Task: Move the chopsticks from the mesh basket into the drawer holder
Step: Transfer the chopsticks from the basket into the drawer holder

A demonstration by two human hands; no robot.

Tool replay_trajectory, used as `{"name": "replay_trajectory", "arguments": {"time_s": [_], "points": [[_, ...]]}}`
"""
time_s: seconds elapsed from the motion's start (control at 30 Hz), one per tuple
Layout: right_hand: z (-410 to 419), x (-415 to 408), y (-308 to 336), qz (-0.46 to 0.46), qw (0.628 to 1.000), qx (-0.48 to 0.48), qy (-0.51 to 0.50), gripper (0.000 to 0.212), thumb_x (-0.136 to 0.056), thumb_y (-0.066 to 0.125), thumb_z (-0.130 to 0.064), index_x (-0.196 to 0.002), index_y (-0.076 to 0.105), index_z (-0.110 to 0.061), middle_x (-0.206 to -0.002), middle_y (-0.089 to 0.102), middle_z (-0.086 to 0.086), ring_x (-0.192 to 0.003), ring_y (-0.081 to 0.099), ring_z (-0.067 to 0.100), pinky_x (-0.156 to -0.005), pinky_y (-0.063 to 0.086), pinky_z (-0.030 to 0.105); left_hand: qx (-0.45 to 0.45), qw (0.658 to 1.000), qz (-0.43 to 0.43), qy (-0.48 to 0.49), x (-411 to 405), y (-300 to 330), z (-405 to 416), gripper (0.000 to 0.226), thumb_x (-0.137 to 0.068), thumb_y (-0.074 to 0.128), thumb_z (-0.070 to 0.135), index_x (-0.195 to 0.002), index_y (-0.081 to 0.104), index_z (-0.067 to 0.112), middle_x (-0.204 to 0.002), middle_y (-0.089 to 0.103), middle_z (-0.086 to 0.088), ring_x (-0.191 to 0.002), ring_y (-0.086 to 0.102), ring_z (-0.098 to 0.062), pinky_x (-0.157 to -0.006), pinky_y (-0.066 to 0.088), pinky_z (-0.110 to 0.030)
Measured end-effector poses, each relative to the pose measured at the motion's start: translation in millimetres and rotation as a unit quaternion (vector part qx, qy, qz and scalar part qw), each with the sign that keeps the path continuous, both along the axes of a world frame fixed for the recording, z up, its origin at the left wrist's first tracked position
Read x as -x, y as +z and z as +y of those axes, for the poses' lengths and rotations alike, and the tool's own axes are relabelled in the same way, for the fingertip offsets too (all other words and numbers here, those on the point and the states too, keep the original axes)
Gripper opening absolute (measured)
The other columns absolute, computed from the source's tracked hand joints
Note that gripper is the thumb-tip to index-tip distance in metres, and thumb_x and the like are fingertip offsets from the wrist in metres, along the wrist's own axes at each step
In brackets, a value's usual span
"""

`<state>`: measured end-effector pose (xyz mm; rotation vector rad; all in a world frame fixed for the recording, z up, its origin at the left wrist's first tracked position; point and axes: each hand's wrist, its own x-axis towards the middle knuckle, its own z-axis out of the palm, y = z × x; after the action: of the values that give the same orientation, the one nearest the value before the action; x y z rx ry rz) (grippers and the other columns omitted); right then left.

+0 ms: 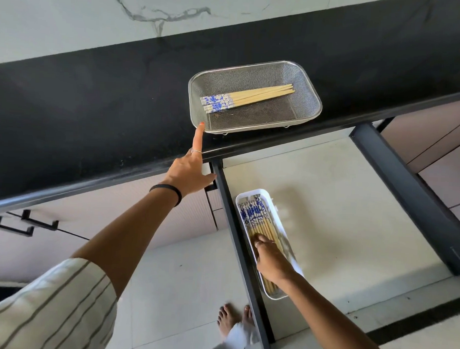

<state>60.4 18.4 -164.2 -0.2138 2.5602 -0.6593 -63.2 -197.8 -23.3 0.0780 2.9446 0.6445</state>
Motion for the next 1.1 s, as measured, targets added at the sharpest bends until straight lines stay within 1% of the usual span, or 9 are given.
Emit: {"name": "replay_trajectory", "arguments": {"time_s": [0.13,0.27,0.33,0.4,0.57,0.73,0.87,1.0,1.1], "points": [[7.3,-0.2,3.9,0.016,1.0,-0.004,-0.022,0.056,-0.091,0.04,0.0,-0.146,0.032,-0.008,-0.159,0.02,0.007,-0.147,0.018,0.021,-0.121,0.014,0.029,-0.001,1.0,-0.005,0.005,-0.8,1.7,3.8,0.119,-0.081,0.071,0.018,-0.143,-0.03,0.031,-0.127,0.056,-0.02,-0.069,0.065,-0.022,-0.073,0.058,-0.038],[10.4,5.5,12.9,-0.005,0.998,-0.026,-0.053,0.06,-0.093,0.038,-0.004,-0.149,0.018,-0.002,-0.16,0.003,0.018,-0.149,0.003,0.028,-0.122,0.006,0.031,-0.001,1.0,-0.021,0.013,-0.6,6.8,7.2,0.118,-0.081,0.071,0.018,-0.144,-0.029,0.028,-0.13,0.055,-0.021,-0.071,0.065,-0.022,-0.073,0.056,-0.034],[7.9,6.8,15.6,-0.036,0.997,-0.025,-0.066,0.059,-0.091,0.042,-0.002,-0.146,0.023,0.001,-0.159,0.004,0.019,-0.148,0.008,0.031,-0.122,0.013,0.033,-0.004,0.999,-0.03,0.014,-0.4,9.1,8.1,0.118,-0.081,0.071,0.018,-0.144,-0.029,0.028,-0.13,0.054,-0.022,-0.066,0.064,-0.019,-0.068,0.054,-0.031],[5.7,5.5,15.4,-0.06,0.993,-0.029,-0.094,0.051,-0.089,0.044,-0.002,-0.138,0.034,0.004,-0.155,0.015,0.019,-0.144,0.021,0.034,-0.119,0.021,0.035,-0.005,0.999,-0.04,0.02,-0.1,10.5,8.9,0.119,-0.081,0.071,0.018,-0.143,-0.03,0.029,-0.13,0.055,-0.023,-0.066,0.064,-0.02,-0.068,0.054,-0.03],[7.9,2.3,8.5,-0.064,0.993,-0.049,-0.092,0.04,-0.087,0.044,-0.001,-0.125,0.048,0.009,-0.15,0.021,0.019,-0.14,0.025,0.037,-0.118,0.02,0.04,-0.013,0.998,-0.051,0.037,2.3,9.3,11.8,0.121,-0.081,0.073,0.017,-0.143,-0.03,0.03,-0.131,0.054,-0.023,-0.067,0.065,-0.021,-0.069,0.056,-0.031],[10.7,-4.8,7.5,-0.061,0.995,-0.044,-0.068,0.038,-0.088,0.044,-0.004,-0.124,0.05,0.008,-0.149,0.025,0.016,-0.138,0.027,0.035,-0.118,0.024,0.04,-0.015,0.997,-0.057,0.044,2.5,8.2,10.7,0.123,-0.081,0.074,0.018,-0.142,-0.031,0.033,-0.132,0.054,-0.023,-0.067,0.066,-0.022,-0.072,0.057,-0.037],[16.8,-0.7,9.7,-0.055,0.996,-0.036,-0.056,0.036,-0.088,0.044,-0.003,-0.121,0.052,0.007,-0.146,0.031,0.013,-0.136,0.03,0.034,-0.117,0.027,0.04,-0.025,0.997,-0.062,0.049,2.3,9.6,12.3,0.122,-0.081,0.073,0.017,-0.143,-0.031,0.032,-0.134,0.052,-0.023,-0.068,0.067,-0.024,-0.072,0.057,-0.036],[17.5,-0.7,11.1,-0.067,0.997,-0.016,-0.036,0.03,-0.087,0.042,0.001,-0.112,0.057,0.007,-0.14,0.039,0.013,-0.127,0.042,0.033,-0.113,0.034,0.04,-0.03,0.996,-0.062,0.052,0.9,9.8,11.6,0.121,-0.081,0.073,0.018,-0.143,-0.03,0.035,-0.136,0.051,-0.022,-0.079,0.068,-0.029,-0.081,0.056,-0.044],[17.6,-1.6,11.7,-0.084,0.996,0.003,-0.021,0.029,-0.088,0.04,0.001,-0.109,0.058,0.007,-0.14,0.04,0.014,-0.126,0.043,0.032,-0.112,0.033,0.039,-0.034,0.996,-0.058,0.052,0.7,9.2,10.7,0.12,-0.081,0.073,0.017,-0.143,-0.029,0.035,-0.137,0.05,-0.02,-0.087,0.068,-0.032,-0.083,0.056,-0.044]]}}
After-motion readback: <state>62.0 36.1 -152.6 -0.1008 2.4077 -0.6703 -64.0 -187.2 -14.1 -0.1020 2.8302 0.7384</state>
